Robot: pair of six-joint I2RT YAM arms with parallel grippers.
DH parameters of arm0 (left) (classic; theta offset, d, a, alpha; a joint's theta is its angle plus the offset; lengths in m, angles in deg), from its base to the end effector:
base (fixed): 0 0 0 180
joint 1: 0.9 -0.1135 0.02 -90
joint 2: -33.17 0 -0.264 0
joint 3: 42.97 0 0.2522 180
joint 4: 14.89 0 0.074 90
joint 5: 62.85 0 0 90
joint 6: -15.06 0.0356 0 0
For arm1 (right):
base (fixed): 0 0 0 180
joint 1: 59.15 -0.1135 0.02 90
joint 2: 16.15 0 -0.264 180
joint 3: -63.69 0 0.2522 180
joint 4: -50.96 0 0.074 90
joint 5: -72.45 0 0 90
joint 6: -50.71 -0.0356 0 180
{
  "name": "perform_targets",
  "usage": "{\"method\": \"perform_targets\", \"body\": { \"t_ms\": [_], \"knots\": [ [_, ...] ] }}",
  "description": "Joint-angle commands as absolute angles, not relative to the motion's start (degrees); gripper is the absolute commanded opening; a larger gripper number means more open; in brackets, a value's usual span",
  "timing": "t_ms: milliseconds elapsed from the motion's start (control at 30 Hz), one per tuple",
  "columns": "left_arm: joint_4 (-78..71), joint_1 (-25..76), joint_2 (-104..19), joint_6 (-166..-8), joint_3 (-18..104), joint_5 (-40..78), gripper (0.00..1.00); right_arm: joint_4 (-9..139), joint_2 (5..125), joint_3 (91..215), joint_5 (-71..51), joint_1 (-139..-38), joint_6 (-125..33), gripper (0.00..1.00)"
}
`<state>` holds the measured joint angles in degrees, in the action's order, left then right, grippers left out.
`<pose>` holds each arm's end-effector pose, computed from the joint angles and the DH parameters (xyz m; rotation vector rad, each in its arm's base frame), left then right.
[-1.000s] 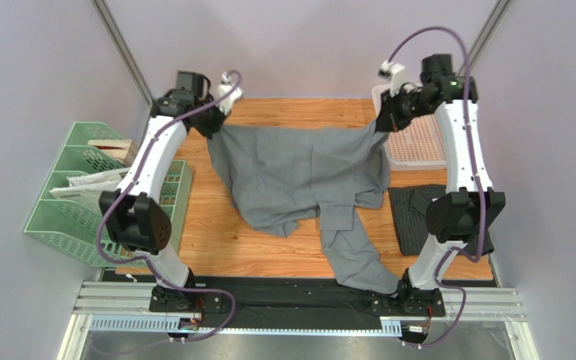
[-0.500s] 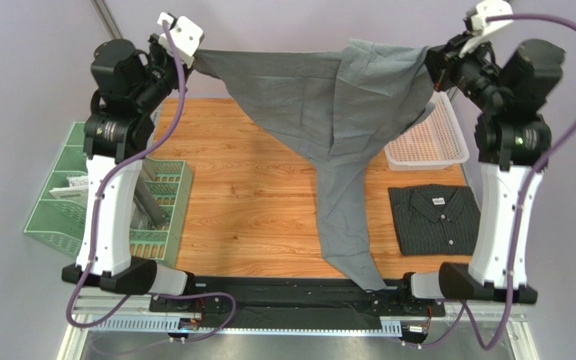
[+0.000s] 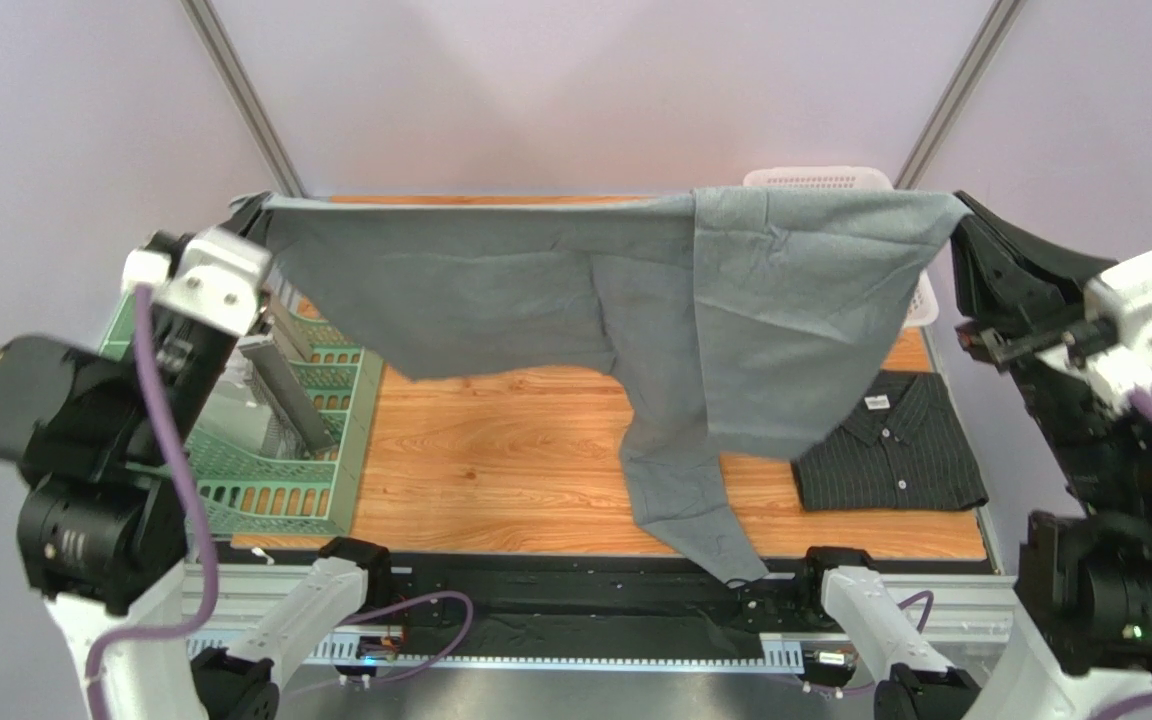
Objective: Fold and stack the long sleeve shirts
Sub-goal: Flatten the shirt out
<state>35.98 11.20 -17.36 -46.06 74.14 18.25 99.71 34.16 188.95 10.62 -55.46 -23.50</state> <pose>0.0551 -0.0174 0.5783 0.5778 1.1662 0.1497 0.0125 0.0160 0.6067 -0.5499 1.0339 -0.0266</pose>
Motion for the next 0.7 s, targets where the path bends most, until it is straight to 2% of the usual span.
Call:
{"method": "perform_targets", "body": {
  "t_ms": [0,233,433,567,633,667],
  "knots": [
    [37.19,10.0,-17.36,-43.22,73.8,26.1,0.0,101.72,35.79,192.92,3.81,-54.75,-18.73,0.0],
    [32.19,9.91,-25.53,-41.02,66.42,26.98,0.0,105.5,47.03,191.36,7.24,-54.84,-16.01,0.0],
    [26.83,7.72,-38.36,-41.63,58.6,21.29,0.0,99.72,59.51,177.25,9.0,-56.68,-9.43,0.0],
    [25.67,7.63,-52.99,-44.0,57.7,17.31,0.0,91.98,70.48,171.67,6.63,-57.3,-8.09,0.0],
    [28.3,7.71,-60.49,-46.19,60.94,18.7,0.0,95.01,80.29,174.9,5.66,-58.18,-8.27,0.0],
    [33.97,7.63,-68.79,-46.11,66.44,19.24,0.0,99.92,84.01,183.88,6.53,-58.53,-8.27,0.0]
  ]
}}
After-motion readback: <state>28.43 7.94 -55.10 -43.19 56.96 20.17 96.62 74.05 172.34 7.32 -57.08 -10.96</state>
